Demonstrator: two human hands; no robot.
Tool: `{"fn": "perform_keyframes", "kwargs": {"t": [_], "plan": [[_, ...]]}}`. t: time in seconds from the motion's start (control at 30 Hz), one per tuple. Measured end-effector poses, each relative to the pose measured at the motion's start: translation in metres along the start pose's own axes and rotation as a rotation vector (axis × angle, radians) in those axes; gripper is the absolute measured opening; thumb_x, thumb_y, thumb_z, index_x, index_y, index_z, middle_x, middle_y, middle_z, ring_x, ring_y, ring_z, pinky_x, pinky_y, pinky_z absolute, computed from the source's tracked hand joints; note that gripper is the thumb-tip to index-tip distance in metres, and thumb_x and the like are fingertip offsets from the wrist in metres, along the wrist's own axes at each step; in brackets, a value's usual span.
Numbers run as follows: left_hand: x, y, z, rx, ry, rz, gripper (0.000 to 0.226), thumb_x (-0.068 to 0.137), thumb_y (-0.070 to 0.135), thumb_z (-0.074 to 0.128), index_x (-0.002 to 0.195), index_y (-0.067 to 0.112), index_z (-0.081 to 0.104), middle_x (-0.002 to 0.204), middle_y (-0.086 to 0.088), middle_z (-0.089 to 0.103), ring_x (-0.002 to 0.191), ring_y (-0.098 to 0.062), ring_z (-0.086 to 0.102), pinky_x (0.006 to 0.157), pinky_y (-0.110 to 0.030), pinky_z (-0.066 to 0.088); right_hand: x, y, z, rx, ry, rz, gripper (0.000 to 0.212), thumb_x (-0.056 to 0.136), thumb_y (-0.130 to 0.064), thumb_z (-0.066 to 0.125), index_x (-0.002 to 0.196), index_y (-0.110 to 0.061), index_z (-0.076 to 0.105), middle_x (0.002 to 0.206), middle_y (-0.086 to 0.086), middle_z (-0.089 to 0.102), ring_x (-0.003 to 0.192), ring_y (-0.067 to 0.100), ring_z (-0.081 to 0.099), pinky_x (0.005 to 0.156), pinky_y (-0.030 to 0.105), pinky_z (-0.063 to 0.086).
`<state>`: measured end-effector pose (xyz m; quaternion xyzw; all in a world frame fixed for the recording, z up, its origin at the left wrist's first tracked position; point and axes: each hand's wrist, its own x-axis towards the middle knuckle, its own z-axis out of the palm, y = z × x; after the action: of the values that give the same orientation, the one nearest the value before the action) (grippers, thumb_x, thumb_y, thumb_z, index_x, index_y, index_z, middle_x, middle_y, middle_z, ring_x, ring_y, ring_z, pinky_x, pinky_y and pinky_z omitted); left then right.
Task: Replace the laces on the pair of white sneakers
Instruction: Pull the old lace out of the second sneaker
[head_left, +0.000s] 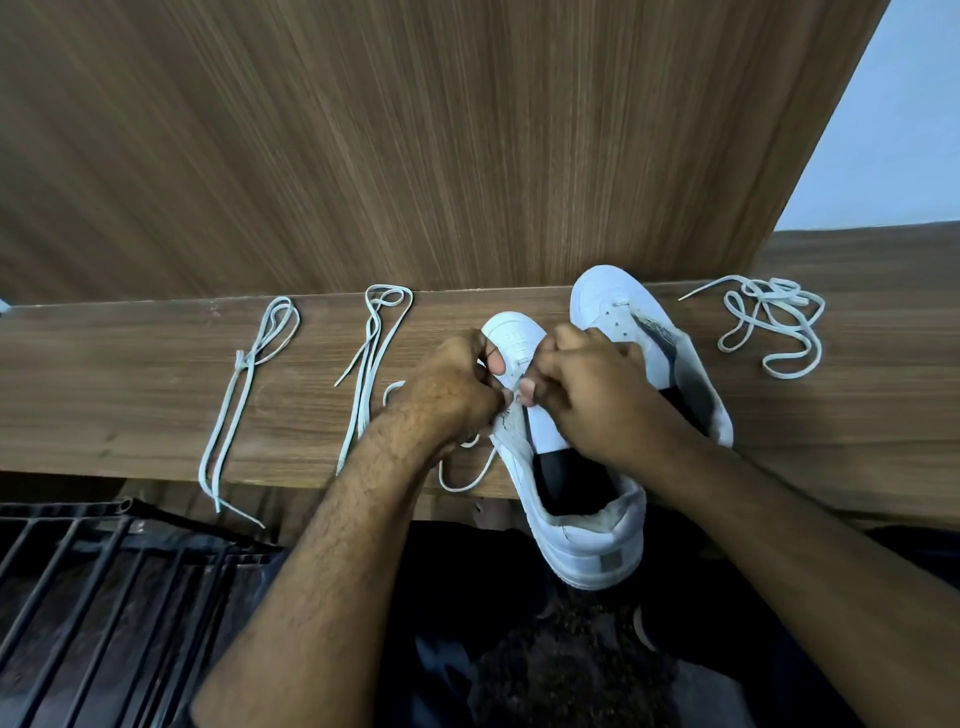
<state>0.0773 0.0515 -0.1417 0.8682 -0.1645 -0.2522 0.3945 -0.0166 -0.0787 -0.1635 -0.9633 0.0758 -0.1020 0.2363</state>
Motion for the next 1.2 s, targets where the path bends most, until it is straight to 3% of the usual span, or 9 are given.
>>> {"fn": "perform_keyframes", "kwargs": {"t": [0.2,0.4,0.5,0.6,0.73,0.83,1.0,1.1,1.2], "plan": [[0.001,0.001,0.000,0.044,0.022,-0.024,0.019,0.083,0.004,0.072,0.088,0.018,0.059,0.083,-0.013,0.070,0.070,-0.031,0.070,0.068,-0.058,0.061,-0.002,-0.012,-0.007,1.004,0.106,0.172,0.030,0.107,-0.026,0.042,0.083,-0.016,0.055,0.069,-0.003,0.062,0.067,0.011,0.059,0.074,0.034,0.050],[0.001,0.000,-0.001,0.042,0.003,-0.060,0.011,0.086,0.003,0.069,0.085,0.014,0.066,0.082,-0.011,0.070,0.069,-0.028,0.068,0.070,-0.055,0.062,-0.003,-0.002,-0.010,-0.179,0.086,-0.051,0.020,0.098,-0.040,0.054,0.088,-0.025,0.062,0.079,-0.008,0.048,0.073,0.020,0.057,0.070,0.032,0.032],[0.001,0.001,-0.001,0.027,-0.014,-0.073,0.010,0.087,0.000,0.067,0.088,0.010,0.067,0.081,-0.012,0.068,0.068,-0.027,0.066,0.071,-0.054,0.062,-0.002,0.000,0.000,-0.187,-0.027,-0.018,0.023,0.097,-0.042,0.057,0.091,-0.025,0.071,0.089,-0.006,0.042,0.089,0.020,0.052,0.078,0.034,0.030],[0.001,0.001,-0.001,0.043,-0.026,-0.070,0.011,0.086,-0.003,0.062,0.088,0.007,0.065,0.085,-0.019,0.071,0.067,-0.029,0.067,0.070,-0.059,0.061,0.000,-0.006,-0.004,0.421,0.057,0.020,0.020,0.099,-0.032,0.059,0.089,-0.019,0.071,0.097,-0.005,0.058,0.098,0.015,0.057,0.088,0.035,0.043],[0.004,0.000,0.000,0.075,-0.032,-0.057,0.008,0.088,0.000,0.064,0.088,0.007,0.067,0.086,-0.019,0.071,0.075,-0.036,0.073,0.071,-0.057,0.062,-0.001,-0.024,-0.025,1.467,0.084,0.213,0.021,0.107,-0.021,0.042,0.095,-0.005,0.050,0.081,0.013,0.063,0.068,0.021,0.061,0.067,0.035,0.056],[0.005,-0.002,0.000,0.081,-0.045,-0.051,0.007,0.090,0.006,0.066,0.085,0.010,0.067,0.080,-0.016,0.071,0.068,-0.031,0.070,0.073,-0.057,0.061,-0.002,-0.015,-0.024,0.720,0.136,0.145,0.014,0.103,-0.030,0.052,0.098,-0.018,0.054,0.065,-0.004,0.052,0.054,0.002,0.047,0.058,0.020,0.042],[0.005,-0.005,0.000,0.100,-0.063,-0.036,0.017,0.091,0.012,0.063,0.075,0.015,0.067,0.074,-0.019,0.073,0.060,-0.028,0.065,0.073,-0.062,0.059,-0.005,-0.013,-0.004,-0.246,0.018,-0.095,0.021,0.099,-0.032,0.053,0.090,-0.018,0.067,0.089,-0.001,0.048,0.085,0.025,0.056,0.075,0.039,0.042],[0.003,-0.003,0.000,0.087,-0.065,-0.050,0.011,0.094,0.009,0.062,0.084,0.007,0.068,0.071,-0.019,0.070,0.061,-0.028,0.062,0.068,-0.050,0.059,-0.001,-0.012,-0.001,-0.295,-0.033,-0.068,0.020,0.099,-0.036,0.052,0.098,-0.027,0.070,0.096,-0.008,0.040,0.104,0.021,0.047,0.086,0.039,0.033],[0.002,-0.002,-0.001,0.089,-0.063,-0.055,0.009,0.094,0.008,0.061,0.090,0.002,0.066,0.072,-0.023,0.070,0.062,-0.029,0.064,0.063,-0.041,0.055,0.002,-0.005,0.001,0.301,-0.030,0.092,0.019,0.100,-0.031,0.055,0.093,-0.023,0.070,0.101,-0.010,0.061,0.104,0.021,0.054,0.096,0.047,0.043]]}}
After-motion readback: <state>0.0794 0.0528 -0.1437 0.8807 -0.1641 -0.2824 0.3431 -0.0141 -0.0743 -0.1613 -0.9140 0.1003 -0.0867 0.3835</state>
